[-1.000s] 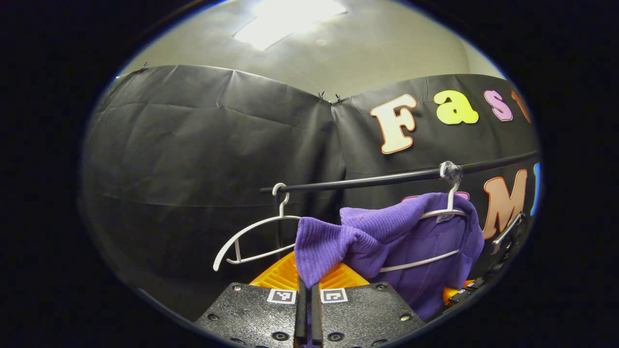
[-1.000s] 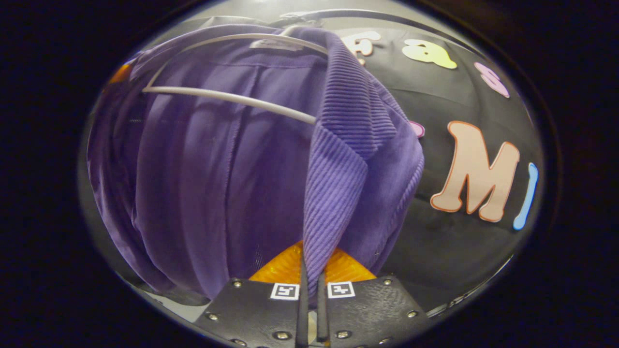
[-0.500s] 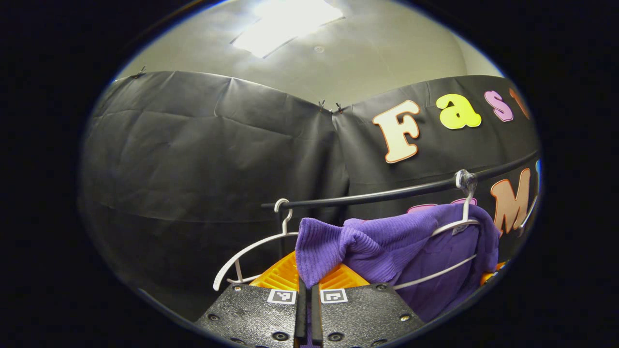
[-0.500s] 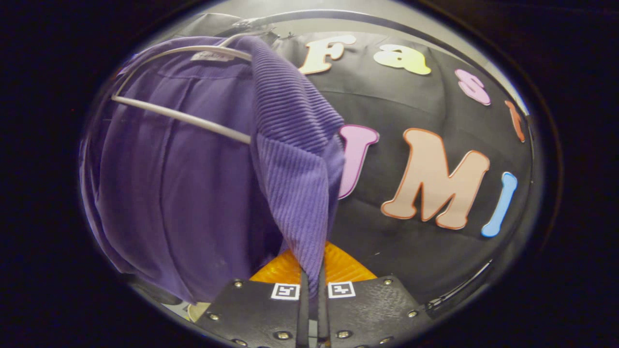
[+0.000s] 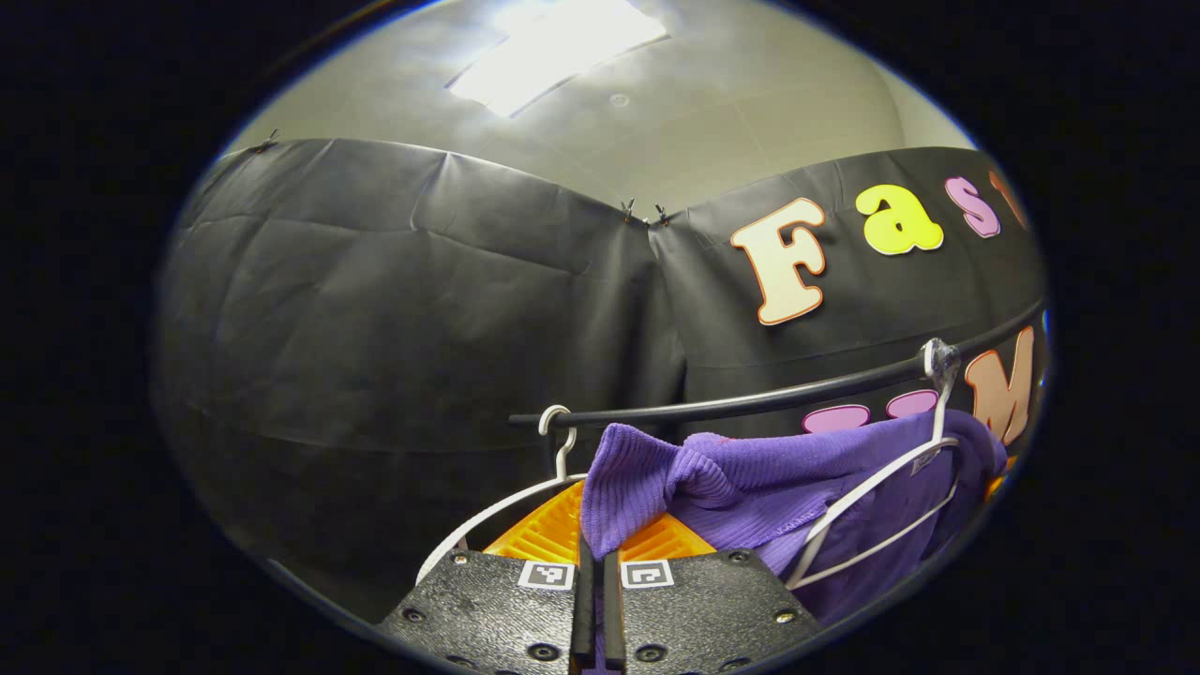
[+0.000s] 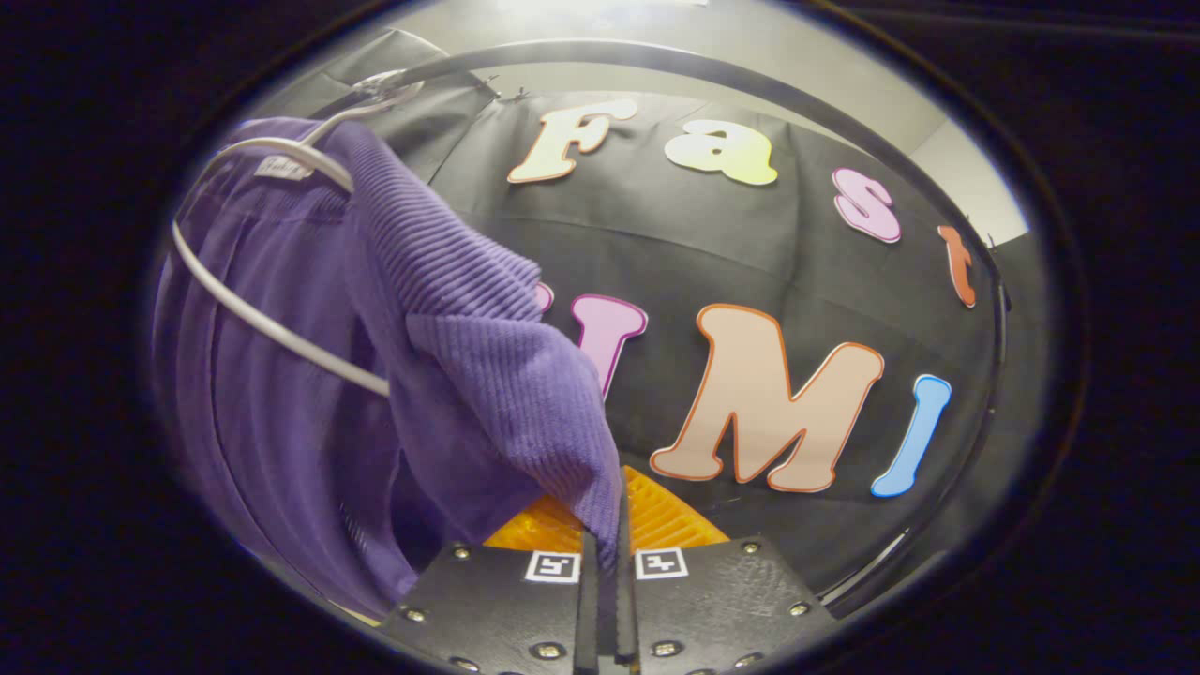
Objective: Grasp the clothes on the hanger with both hands and then place them into the laundry hamper below.
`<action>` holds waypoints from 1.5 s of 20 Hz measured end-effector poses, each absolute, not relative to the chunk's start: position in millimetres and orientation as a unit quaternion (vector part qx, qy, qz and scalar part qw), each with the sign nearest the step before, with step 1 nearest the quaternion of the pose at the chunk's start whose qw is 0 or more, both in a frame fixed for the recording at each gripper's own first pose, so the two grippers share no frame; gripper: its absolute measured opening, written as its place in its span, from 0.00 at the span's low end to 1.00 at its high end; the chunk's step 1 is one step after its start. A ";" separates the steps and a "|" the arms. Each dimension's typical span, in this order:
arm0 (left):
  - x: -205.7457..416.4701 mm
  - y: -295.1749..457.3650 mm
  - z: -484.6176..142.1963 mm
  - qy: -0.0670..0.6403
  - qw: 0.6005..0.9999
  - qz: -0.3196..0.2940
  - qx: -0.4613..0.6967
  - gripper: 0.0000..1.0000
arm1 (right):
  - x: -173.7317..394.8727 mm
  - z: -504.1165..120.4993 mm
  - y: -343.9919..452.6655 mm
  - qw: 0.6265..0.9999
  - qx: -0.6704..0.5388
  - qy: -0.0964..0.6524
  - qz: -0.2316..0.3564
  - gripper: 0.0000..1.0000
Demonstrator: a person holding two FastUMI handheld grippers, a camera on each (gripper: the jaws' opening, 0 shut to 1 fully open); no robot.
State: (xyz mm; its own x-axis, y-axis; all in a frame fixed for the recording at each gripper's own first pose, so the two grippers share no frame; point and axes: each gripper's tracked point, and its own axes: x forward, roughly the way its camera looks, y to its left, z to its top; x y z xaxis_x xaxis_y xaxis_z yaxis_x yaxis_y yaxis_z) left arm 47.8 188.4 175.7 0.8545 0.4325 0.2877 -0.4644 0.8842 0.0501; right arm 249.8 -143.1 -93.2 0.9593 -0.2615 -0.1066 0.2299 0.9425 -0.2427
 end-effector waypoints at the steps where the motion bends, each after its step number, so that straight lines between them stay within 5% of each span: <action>1: 51.3 190.4 174.7 -0.135 0.961 0.231 0.065 0.04 | 253.1 -89.2 -146.8 0.983 -0.115 0.064 -0.129 0.07; 30: 105.7 211.9 51.4 -0.054 0.974 0.215 0.057 0.04 | 273.0 -72.9 -166.7 0.983 -0.101 0.043 -0.148 0.07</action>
State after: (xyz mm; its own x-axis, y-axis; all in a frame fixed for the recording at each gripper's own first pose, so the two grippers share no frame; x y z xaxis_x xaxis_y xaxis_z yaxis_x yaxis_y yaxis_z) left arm 105.7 211.9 51.4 0.9021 0.4115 0.1298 -0.4239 0.9014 0.0881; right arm 273.0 -166.7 -72.9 0.9526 -0.2994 -0.0538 0.2823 0.9360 -0.2103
